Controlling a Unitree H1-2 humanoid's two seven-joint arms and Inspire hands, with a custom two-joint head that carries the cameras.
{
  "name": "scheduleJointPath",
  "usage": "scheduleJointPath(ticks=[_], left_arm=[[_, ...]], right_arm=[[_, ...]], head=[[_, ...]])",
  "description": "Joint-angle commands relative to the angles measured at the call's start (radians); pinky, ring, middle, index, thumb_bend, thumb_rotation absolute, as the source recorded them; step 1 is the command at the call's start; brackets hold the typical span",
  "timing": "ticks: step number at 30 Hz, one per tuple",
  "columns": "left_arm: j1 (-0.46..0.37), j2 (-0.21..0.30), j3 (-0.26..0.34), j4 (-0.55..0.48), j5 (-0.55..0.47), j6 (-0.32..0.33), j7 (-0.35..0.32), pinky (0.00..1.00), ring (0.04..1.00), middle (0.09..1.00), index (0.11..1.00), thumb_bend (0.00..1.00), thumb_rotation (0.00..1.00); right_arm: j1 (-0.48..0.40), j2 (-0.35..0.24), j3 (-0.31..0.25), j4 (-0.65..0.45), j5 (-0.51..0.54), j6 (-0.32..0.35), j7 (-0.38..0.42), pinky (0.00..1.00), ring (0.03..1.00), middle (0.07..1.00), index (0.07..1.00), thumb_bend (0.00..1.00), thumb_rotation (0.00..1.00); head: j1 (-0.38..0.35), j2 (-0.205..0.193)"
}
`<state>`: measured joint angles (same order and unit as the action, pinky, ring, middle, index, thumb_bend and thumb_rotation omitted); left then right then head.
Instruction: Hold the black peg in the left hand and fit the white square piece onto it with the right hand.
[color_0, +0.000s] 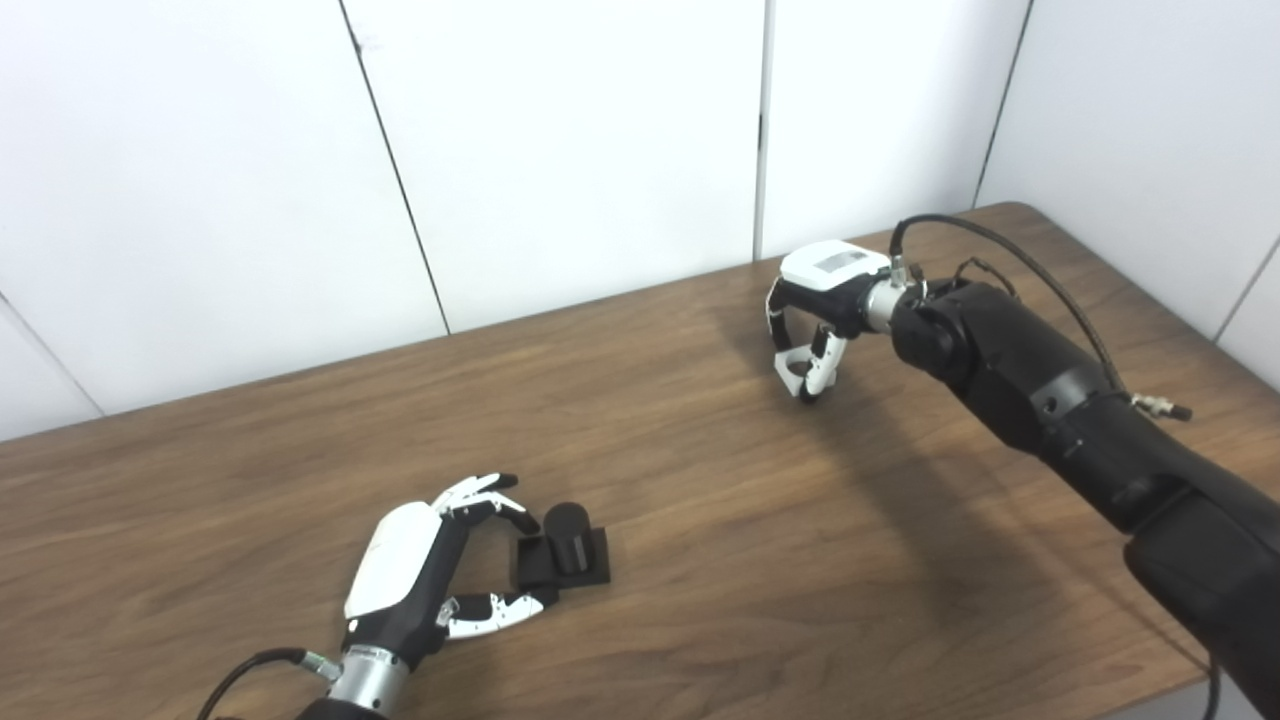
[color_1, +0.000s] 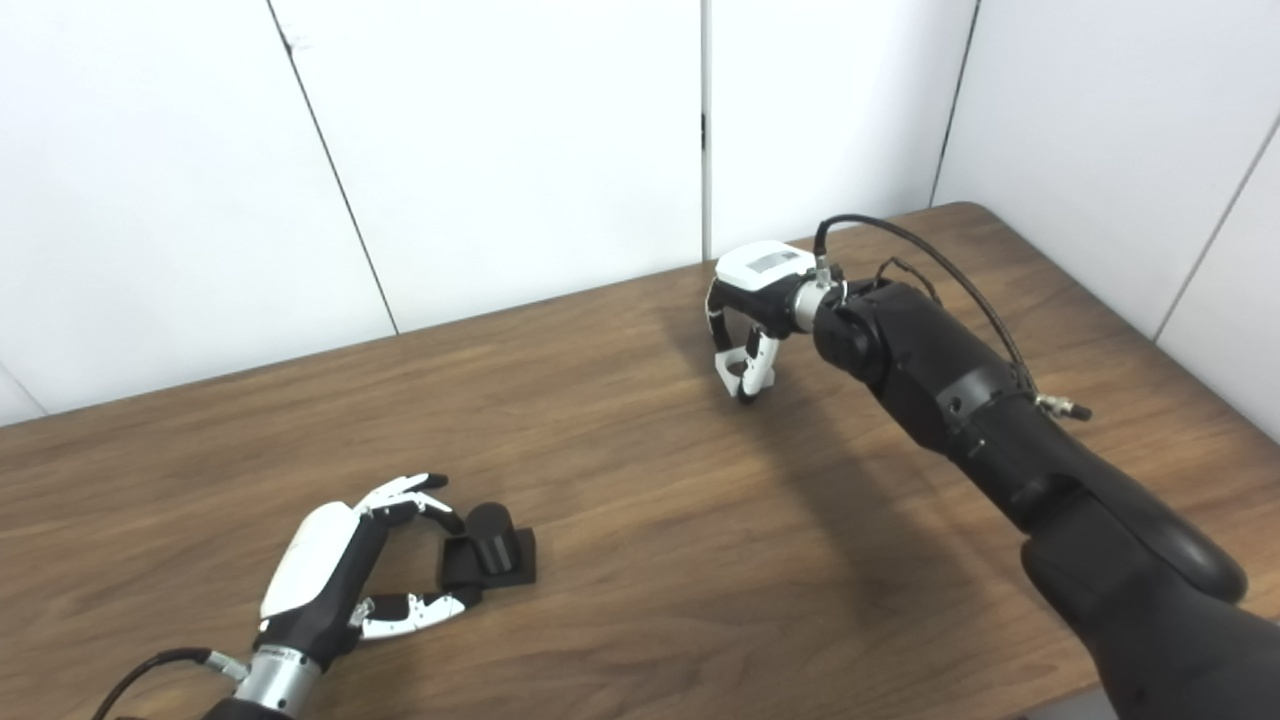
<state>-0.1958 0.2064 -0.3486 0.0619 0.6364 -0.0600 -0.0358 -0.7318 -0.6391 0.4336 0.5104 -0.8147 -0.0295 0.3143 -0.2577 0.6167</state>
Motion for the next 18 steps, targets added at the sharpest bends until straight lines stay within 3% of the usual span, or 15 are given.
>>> scheduleJointPath(ticks=[1, 12, 18], left_arm=[[0.011, 0.027, -0.002, 0.002, 0.005, 0.025, -0.041, 0.79, 0.888, 0.856, 0.558, 0.72, 0.21], [0.012, 0.028, -0.002, -0.004, 0.005, 0.032, -0.049, 0.78, 0.887, 0.857, 0.561, 0.72, 0.21], [0.01, 0.028, 0.001, 0.002, 0.008, 0.025, -0.044, 0.77, 0.888, 0.856, 0.559, 0.72, 0.21]], right_arm=[[-0.017, -0.028, -0.007, 0.01, -0.02, 0.0, -0.03, 0.95, 0.886, 0.802, 0.484, 0.52, 0.14], [-0.003, -0.032, -0.016, 0.011, -0.01, -0.024, -0.061, 0.95, 0.875, 0.787, 0.484, 0.52, 0.14], [0.019, -0.042, -0.066, -0.05, 0.036, -0.068, -0.102, 0.94, 0.884, 0.777, 0.483, 0.52, 0.14]], head=[[0.001, 0.001], [0.003, 0.005], [0.003, 0.007]])
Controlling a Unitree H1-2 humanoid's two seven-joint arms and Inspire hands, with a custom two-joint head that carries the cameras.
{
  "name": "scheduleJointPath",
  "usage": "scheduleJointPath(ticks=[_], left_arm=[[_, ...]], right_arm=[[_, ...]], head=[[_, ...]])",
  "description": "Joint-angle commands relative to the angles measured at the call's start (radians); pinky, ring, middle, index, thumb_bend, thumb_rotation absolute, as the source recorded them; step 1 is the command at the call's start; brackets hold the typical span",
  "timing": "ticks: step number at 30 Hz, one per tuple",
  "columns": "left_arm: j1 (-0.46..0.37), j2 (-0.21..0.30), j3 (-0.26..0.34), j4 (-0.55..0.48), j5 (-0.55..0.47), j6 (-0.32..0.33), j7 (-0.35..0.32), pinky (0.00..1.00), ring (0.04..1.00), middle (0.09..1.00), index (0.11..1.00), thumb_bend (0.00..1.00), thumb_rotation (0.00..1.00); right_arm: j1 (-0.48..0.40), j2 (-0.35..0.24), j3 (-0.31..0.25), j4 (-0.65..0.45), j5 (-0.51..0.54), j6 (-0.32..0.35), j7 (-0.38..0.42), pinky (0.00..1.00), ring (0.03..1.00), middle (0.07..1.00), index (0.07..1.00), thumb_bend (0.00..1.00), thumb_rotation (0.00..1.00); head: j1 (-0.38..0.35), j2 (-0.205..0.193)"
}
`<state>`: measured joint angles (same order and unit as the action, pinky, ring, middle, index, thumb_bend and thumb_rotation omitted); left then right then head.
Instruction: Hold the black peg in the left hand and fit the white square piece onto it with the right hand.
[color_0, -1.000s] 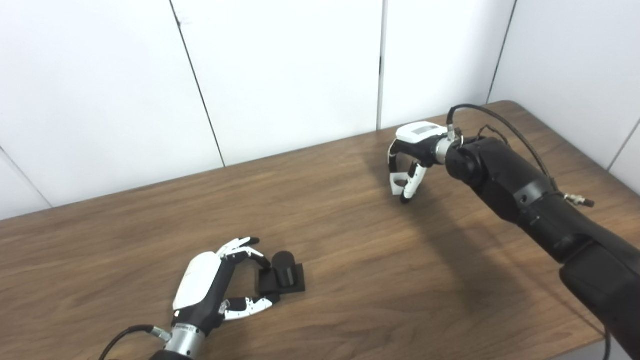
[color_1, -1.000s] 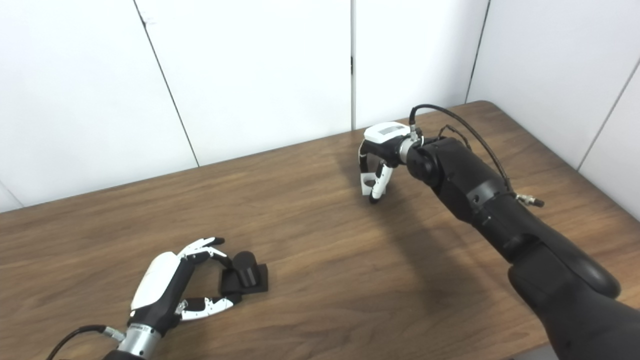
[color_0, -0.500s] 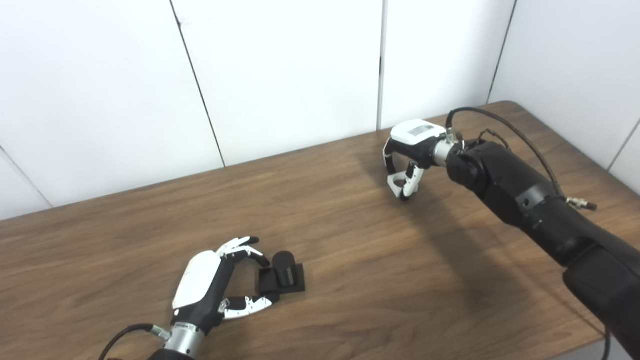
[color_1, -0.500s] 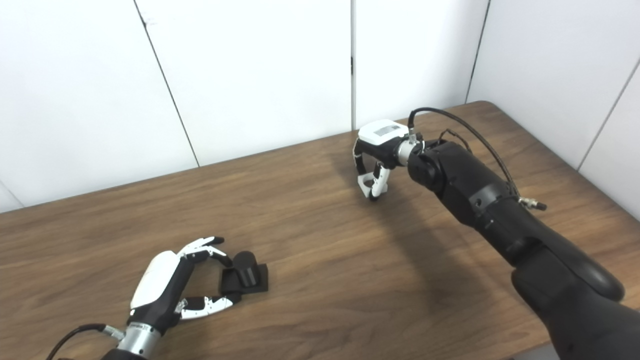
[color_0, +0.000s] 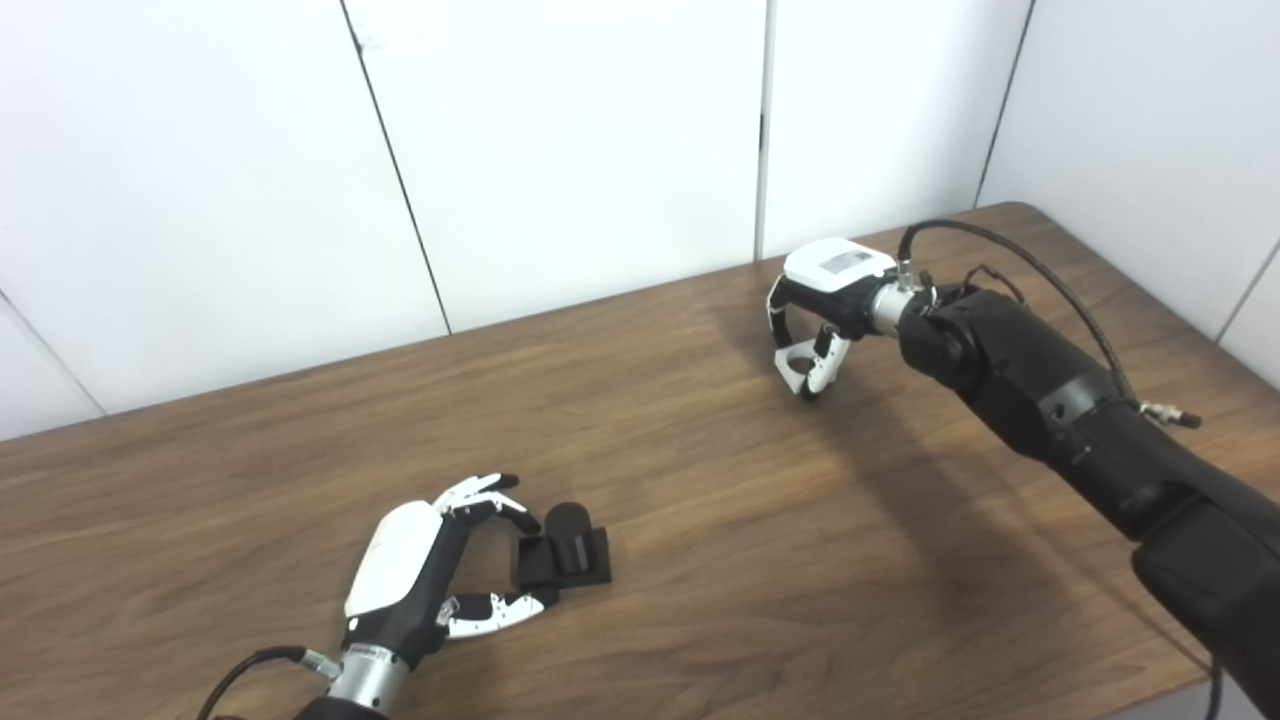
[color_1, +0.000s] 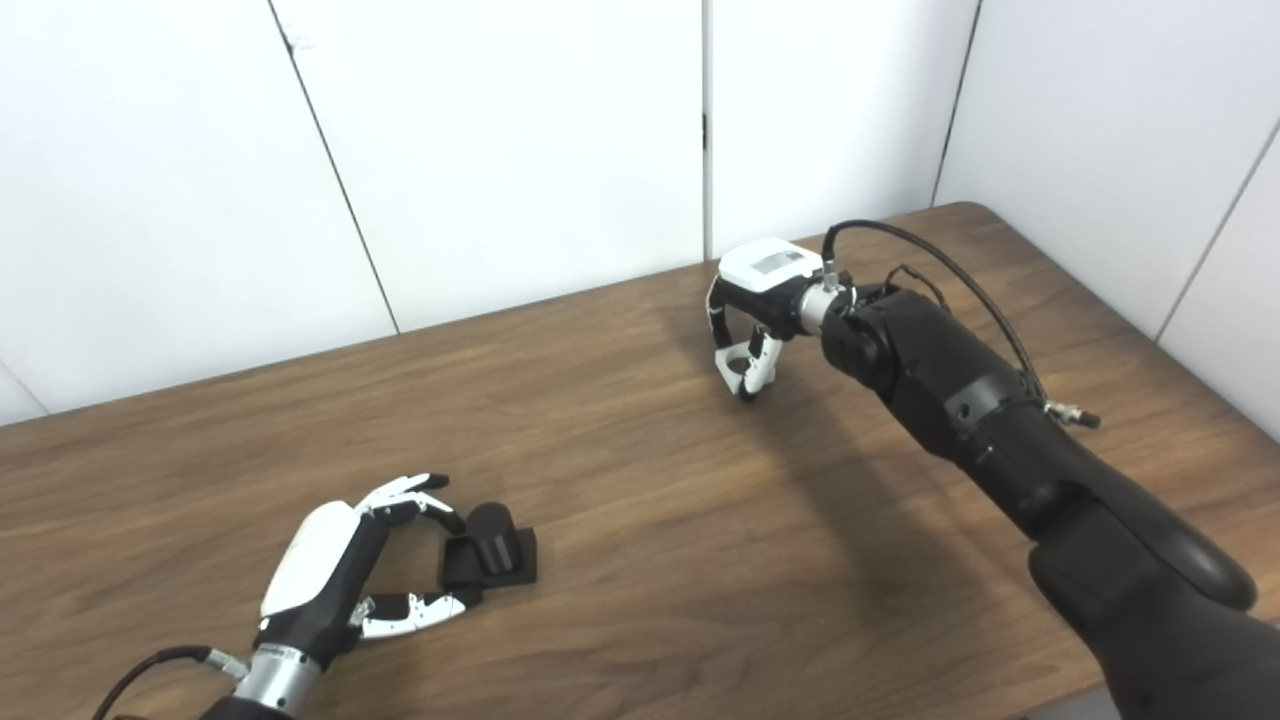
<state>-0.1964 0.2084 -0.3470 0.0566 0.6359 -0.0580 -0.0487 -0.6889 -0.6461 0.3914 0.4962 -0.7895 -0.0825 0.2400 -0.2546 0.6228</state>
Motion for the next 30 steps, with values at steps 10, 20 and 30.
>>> scheduleJointPath(ticks=[10, 20, 30], left_arm=[[-0.002, 0.023, -0.001, 0.026, 0.015, 0.016, -0.023, 0.77, 0.884, 0.852, 0.558, 0.73, 0.2], [-0.003, 0.015, -0.005, 0.021, 0.018, 0.028, -0.025, 0.78, 0.889, 0.853, 0.561, 0.73, 0.19], [-0.006, 0.0, -0.01, 0.023, 0.026, 0.036, -0.02, 0.8, 0.887, 0.852, 0.557, 0.73, 0.21]], right_arm=[[0.0, -0.061, -0.111, -0.264, 0.065, -0.002, 0.038, 0.94, 0.892, 0.786, 0.483, 0.52, 0.13], [0.028, -0.064, -0.176, -0.424, 0.09, -0.006, 0.079, 0.9, 0.866, 0.771, 0.481, 0.52, 0.13], [0.069, -0.035, -0.198, -0.6, 0.196, -0.014, 0.158, 0.8, 0.854, 0.761, 0.479, 0.52, 0.13]], head=[[-0.003, 0.001], [0.011, 0.01], [0.08, 0.031]])
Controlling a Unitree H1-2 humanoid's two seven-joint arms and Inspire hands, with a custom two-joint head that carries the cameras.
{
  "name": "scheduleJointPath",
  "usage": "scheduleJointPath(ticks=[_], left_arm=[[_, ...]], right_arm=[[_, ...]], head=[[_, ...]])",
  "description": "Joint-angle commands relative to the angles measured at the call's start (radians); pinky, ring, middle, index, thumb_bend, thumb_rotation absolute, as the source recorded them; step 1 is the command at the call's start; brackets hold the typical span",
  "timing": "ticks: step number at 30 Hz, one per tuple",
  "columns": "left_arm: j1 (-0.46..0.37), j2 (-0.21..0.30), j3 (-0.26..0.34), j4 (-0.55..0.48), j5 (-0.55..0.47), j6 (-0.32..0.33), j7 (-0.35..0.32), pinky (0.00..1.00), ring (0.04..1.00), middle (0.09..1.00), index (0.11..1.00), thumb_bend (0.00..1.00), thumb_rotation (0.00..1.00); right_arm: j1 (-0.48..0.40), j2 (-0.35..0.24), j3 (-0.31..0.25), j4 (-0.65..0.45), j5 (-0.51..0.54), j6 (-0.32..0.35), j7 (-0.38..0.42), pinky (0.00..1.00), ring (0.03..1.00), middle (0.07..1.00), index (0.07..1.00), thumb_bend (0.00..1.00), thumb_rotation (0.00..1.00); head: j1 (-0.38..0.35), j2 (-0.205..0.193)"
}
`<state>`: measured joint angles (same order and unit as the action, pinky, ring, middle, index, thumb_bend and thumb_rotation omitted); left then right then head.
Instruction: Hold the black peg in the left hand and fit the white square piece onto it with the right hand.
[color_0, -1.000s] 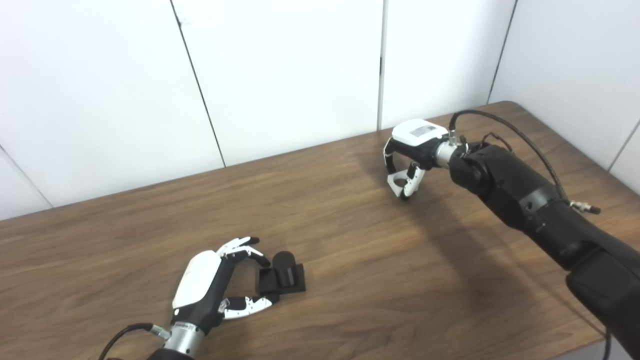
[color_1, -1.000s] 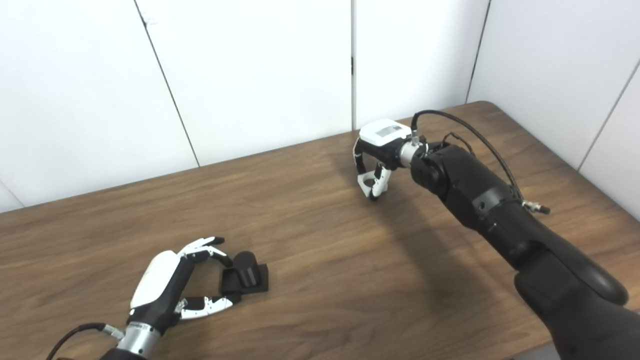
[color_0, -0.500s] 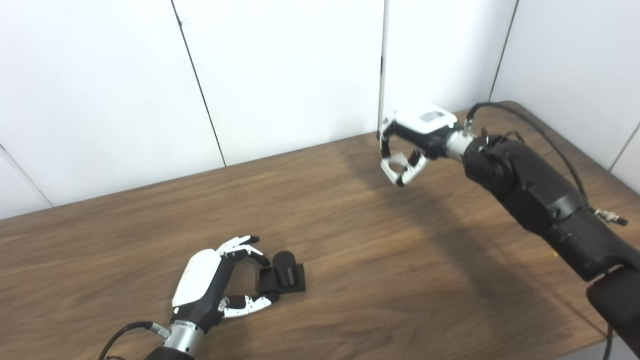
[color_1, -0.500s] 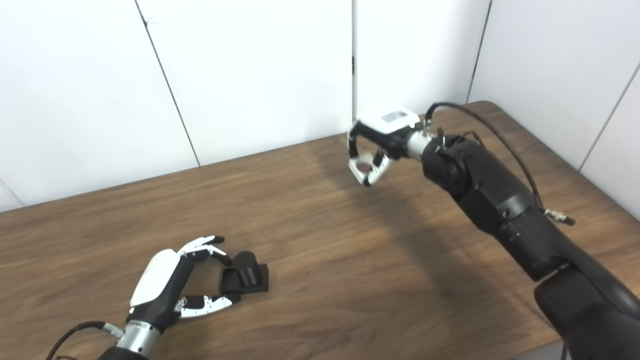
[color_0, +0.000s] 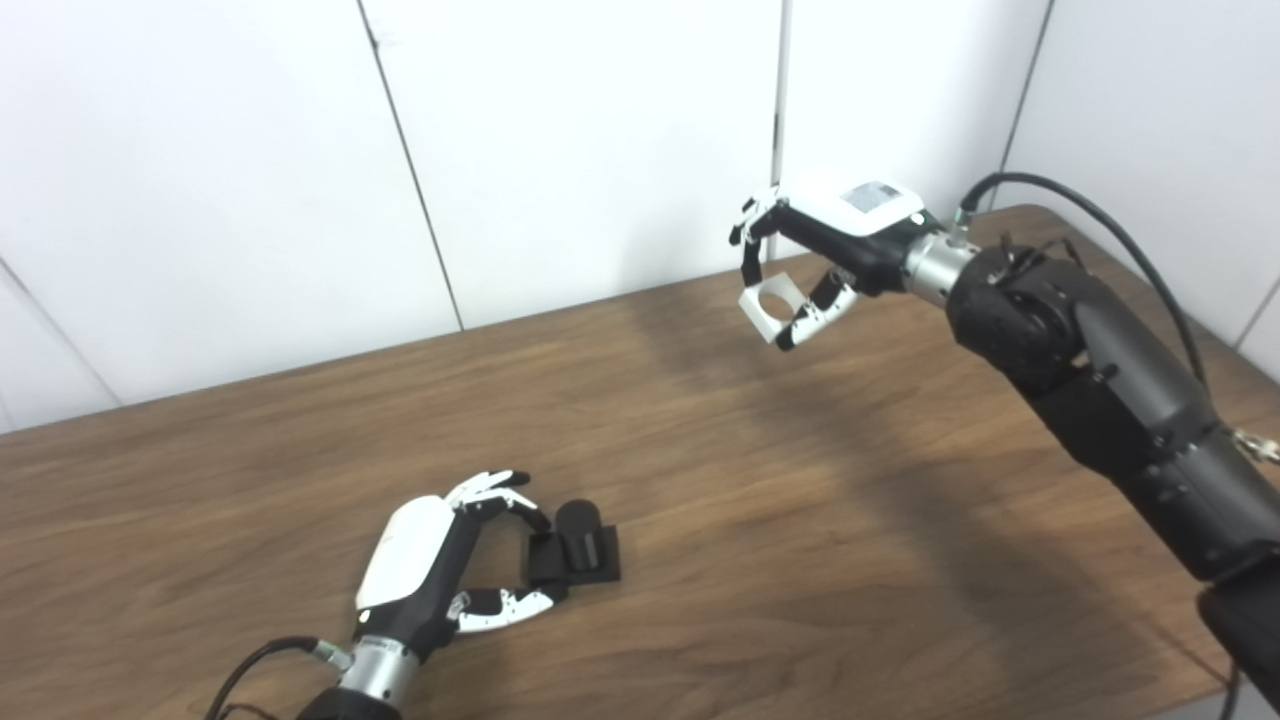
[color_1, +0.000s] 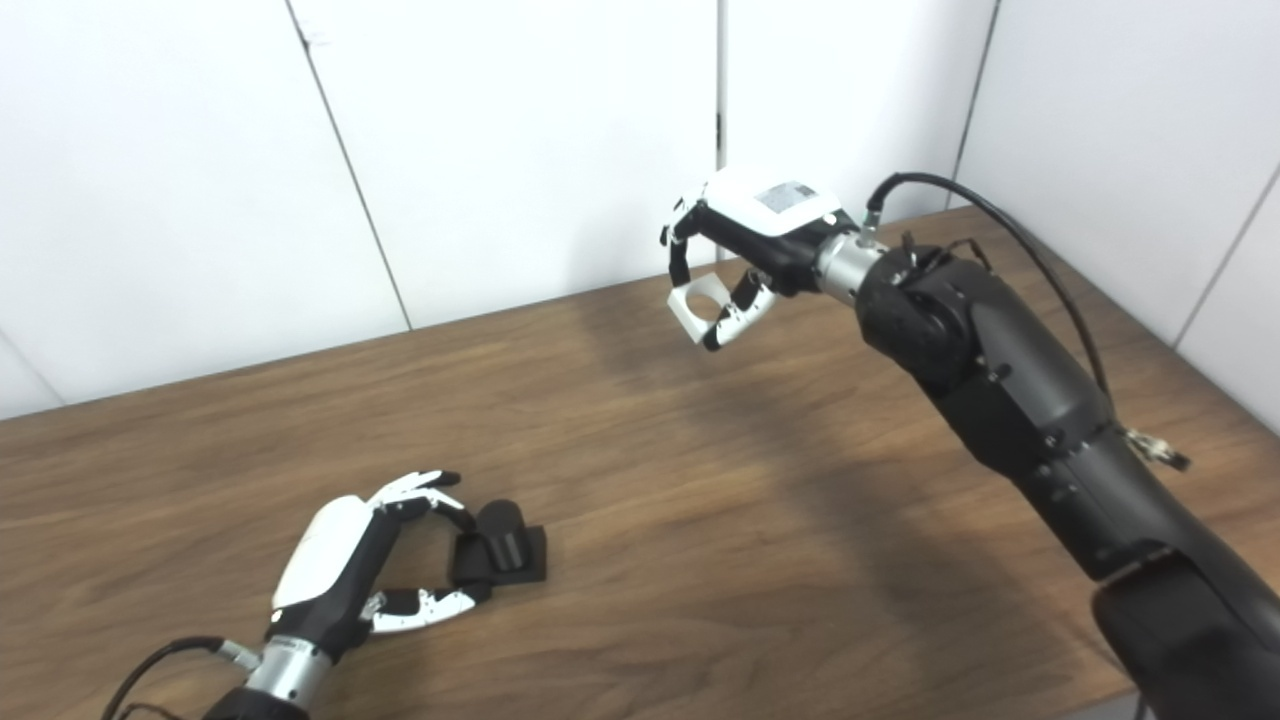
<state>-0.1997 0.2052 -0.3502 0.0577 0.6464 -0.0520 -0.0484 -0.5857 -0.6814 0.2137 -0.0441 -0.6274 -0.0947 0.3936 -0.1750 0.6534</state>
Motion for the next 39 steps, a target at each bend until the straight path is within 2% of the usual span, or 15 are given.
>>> scheduleJointPath(ticks=[1, 4, 7, 12, 20, 24, 31, 34, 39], left_arm=[[-0.003, 0.0, -0.008, 0.022, 0.018, 0.032, -0.019, 0.8, 0.887, 0.851, 0.557, 0.73, 0.21], [-0.003, -0.01, -0.009, 0.023, 0.023, 0.039, -0.021, 0.82, 0.896, 0.856, 0.557, 0.72, 0.23], [-0.007, -0.02, -0.013, 0.035, 0.029, 0.036, -0.014, 0.83, 0.902, 0.859, 0.552, 0.72, 0.26], [-0.012, -0.035, -0.017, 0.042, 0.044, 0.049, -0.017, 0.83, 0.907, 0.866, 0.548, 0.72, 0.28], [-0.017, -0.044, -0.019, 0.045, 0.047, 0.057, -0.016, 0.84, 0.909, 0.866, 0.549, 0.72, 0.28], [-0.019, -0.042, -0.02, 0.041, 0.05, 0.062, -0.022, 0.83, 0.911, 0.868, 0.554, 0.72, 0.28], [-0.02, -0.041, -0.021, 0.04, 0.052, 0.064, -0.023, 0.84, 0.909, 0.867, 0.558, 0.72, 0.29], [-0.02, -0.042, -0.023, 0.036, 0.052, 0.068, -0.028, 0.85, 0.913, 0.871, 0.56, 0.71, 0.29], [-0.02, -0.044, -0.026, 0.036, 0.055, 0.07, -0.026, 0.84, 0.911, 0.869, 0.56, 0.72, 0.29]], right_arm=[[-0.028, 0.006, -0.021, -0.082, 0.046, -0.001, 0.012, 0.81, 0.853, 0.761, 0.479, 0.52, 0.13], [-0.021, 0.025, -0.016, -0.127, 0.072, -0.001, 0.038, 0.87, 0.862, 0.767, 0.479, 0.52, 0.13], [-0.023, 0.051, -0.004, -0.143, 0.098, -0.035, 0.044, 0.79, 0.862, 0.765, 0.479, 0.52, 0.13], [-0.018, 0.084, 0.012, -0.163, 0.122, -0.047, 0.063, 0.82, 0.888, 0.781, 0.479, 0.52, 0.14], [0.005, 0.138, 0.039, -0.159, 0.141, -0.084, 0.065, 0.89, 0.901, 0.791, 0.479, 0.52, 0.15], [0.013, 0.149, 0.045, -0.171, 0.148, -0.071, 0.087, 0.91, 0.906, 0.787, 0.479, 0.52, 0.15], [0.03, 0.179, 0.07, -0.183, 0.134, -0.051, 0.121, 0.88, 0.901, 0.792, 0.48, 0.52, 0.14], [0.031, 0.197, 0.093, -0.17, 0.104, -0.056, 0.122, 0.95, 0.895, 0.797, 0.48, 0.52, 0.15], [0.036, 0.225, 0.108, -0.129, 0.076, -0.077, 0.103, 0.97, 0.902, 0.795, 0.479, 0.52, 0.15]], head=[[0.017, 0.003], [0.036, 0.007], [0.072, 0.013], [0.114, 0.024], [0.128, 0.025], [0.133, 0.026], [0.131, 0.03], [0.133, 0.032], [0.136, 0.033]])
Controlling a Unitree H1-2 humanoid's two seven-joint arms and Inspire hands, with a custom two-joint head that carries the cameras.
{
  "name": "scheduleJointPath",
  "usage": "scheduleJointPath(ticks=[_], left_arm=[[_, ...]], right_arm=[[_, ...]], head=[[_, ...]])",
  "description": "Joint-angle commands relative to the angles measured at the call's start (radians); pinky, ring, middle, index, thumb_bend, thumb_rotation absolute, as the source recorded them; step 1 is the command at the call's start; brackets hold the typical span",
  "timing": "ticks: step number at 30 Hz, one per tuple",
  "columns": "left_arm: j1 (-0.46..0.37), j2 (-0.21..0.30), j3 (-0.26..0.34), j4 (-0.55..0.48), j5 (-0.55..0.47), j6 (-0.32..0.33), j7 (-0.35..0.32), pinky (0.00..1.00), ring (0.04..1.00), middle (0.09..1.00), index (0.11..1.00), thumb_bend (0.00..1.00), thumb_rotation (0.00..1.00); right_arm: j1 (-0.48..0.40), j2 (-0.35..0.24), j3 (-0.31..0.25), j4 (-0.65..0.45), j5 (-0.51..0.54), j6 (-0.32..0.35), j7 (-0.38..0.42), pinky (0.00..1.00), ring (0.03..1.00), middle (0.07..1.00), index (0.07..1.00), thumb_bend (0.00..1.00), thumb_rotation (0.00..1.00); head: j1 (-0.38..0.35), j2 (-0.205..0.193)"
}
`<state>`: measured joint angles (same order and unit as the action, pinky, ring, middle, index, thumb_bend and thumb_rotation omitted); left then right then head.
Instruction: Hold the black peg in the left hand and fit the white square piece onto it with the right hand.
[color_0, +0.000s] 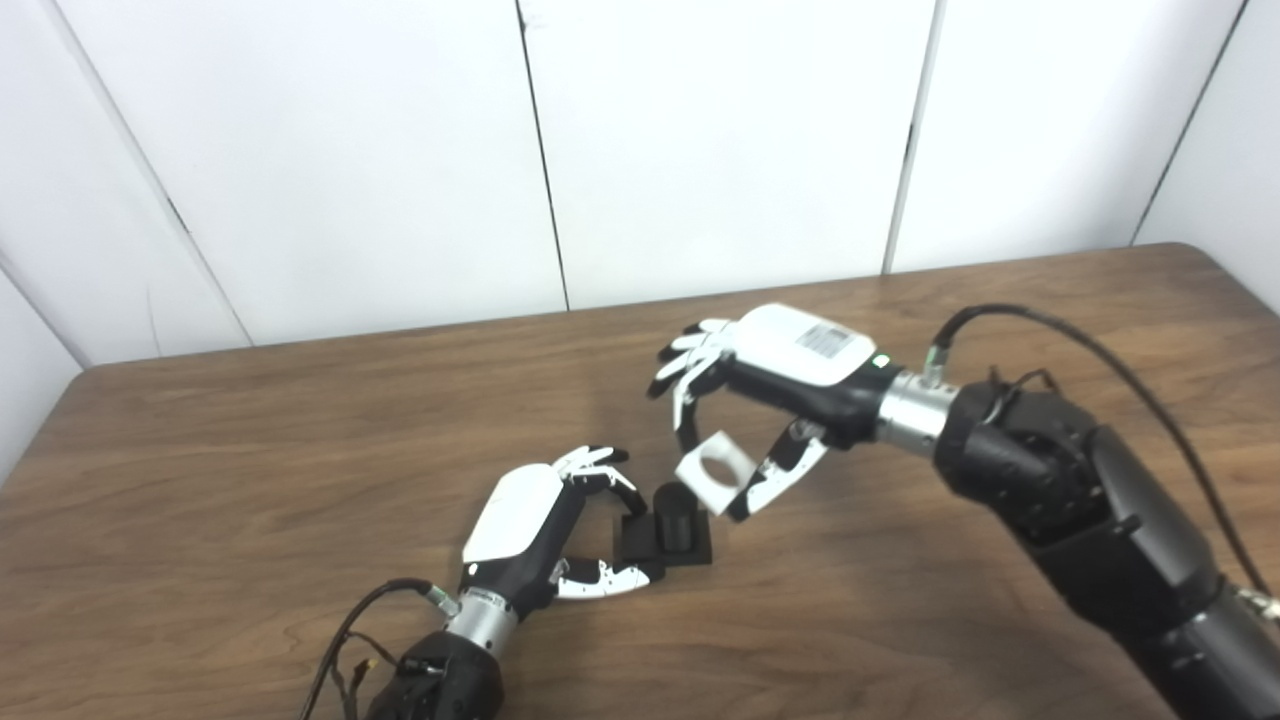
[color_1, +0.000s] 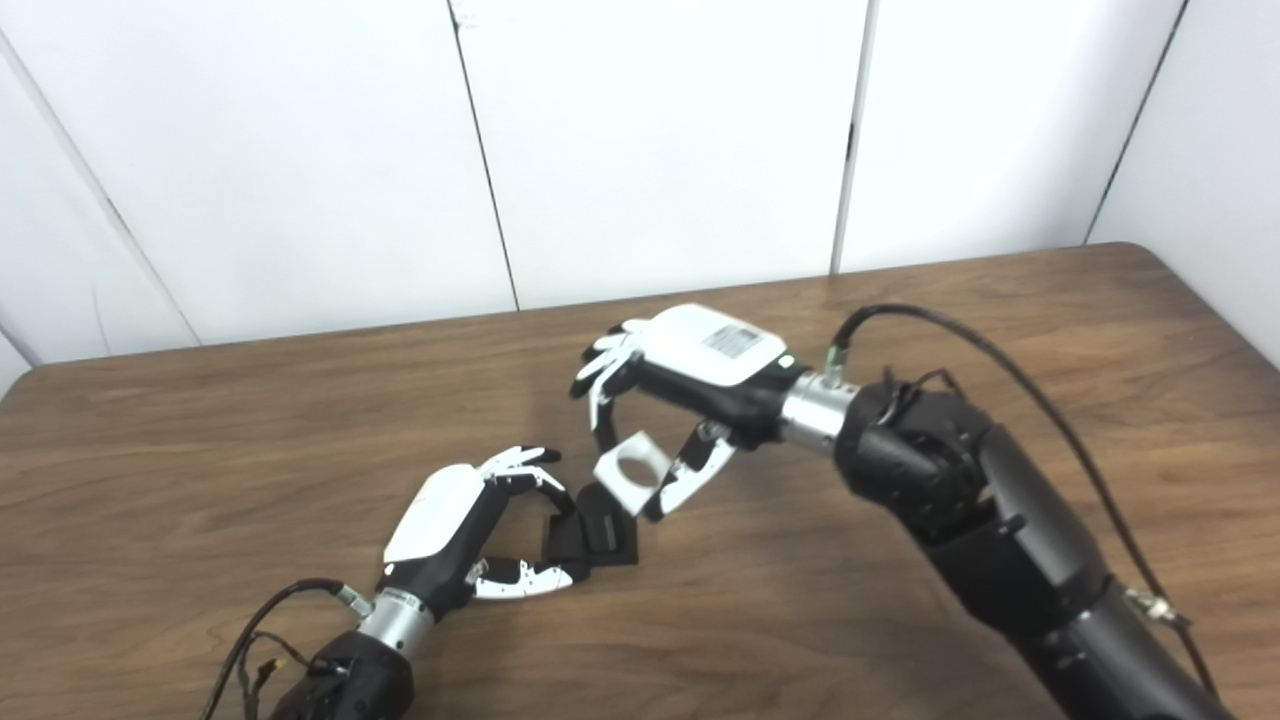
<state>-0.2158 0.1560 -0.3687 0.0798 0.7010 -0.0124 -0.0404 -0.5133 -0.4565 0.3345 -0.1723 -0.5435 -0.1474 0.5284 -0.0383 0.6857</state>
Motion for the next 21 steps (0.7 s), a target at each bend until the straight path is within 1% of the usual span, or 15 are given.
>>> scheduleJointPath(ticks=[1, 7, 11, 15, 19, 21], left_arm=[[-0.004, 0.005, -0.008, 0.014, 0.001, 0.031, -0.034, 0.84, 0.91, 0.868, 0.559, 0.72, 0.29], [-0.003, 0.005, -0.008, 0.013, 0.001, 0.032, -0.034, 0.84, 0.909, 0.868, 0.558, 0.72, 0.28], [-0.003, 0.004, -0.008, 0.014, -0.001, 0.032, -0.033, 0.84, 0.909, 0.867, 0.556, 0.72, 0.28], [-0.002, 0.003, -0.009, 0.014, -0.001, 0.028, -0.03, 0.83, 0.906, 0.864, 0.554, 0.72, 0.28], [-0.001, 0.004, -0.008, 0.013, -0.002, 0.027, -0.031, 0.84, 0.907, 0.865, 0.553, 0.72, 0.28], [0.0, 0.004, -0.008, 0.012, -0.002, 0.029, -0.033, 0.84, 0.908, 0.866, 0.552, 0.72, 0.28]], right_arm=[[-0.035, 0.005, -0.01, 0.006, -0.011, -0.028, -0.034, 0.97, 0.903, 0.795, 0.479, 0.52, 0.15], [-0.032, 0.026, 0.006, 0.037, -0.034, -0.027, -0.04, 1.0, 0.912, 0.797, 0.48, 0.52, 0.14], [-0.035, 0.036, 0.012, 0.058, -0.044, -0.029, -0.047, 1.0, 0.911, 0.797, 0.48, 0.52, 0.14], [-0.041, 0.042, 0.018, 0.089, -0.052, -0.045, -0.06, 1.0, 0.912, 0.801, 0.48, 0.52, 0.14], [-0.046, 0.044, 0.017, 0.112, -0.054, -0.059, -0.072, 0.98, 0.907, 0.799, 0.48, 0.52, 0.14], [-0.047, 0.046, 0.015, 0.119, -0.05, -0.056, -0.075, 0.98, 0.905, 0.798, 0.48, 0.52, 0.14]], head=[[0.001, 0.0], [0.0, 0.001], [0.002, 0.001], [0.004, 0.001], [0.001, 0.002], [0.001, 0.002]])
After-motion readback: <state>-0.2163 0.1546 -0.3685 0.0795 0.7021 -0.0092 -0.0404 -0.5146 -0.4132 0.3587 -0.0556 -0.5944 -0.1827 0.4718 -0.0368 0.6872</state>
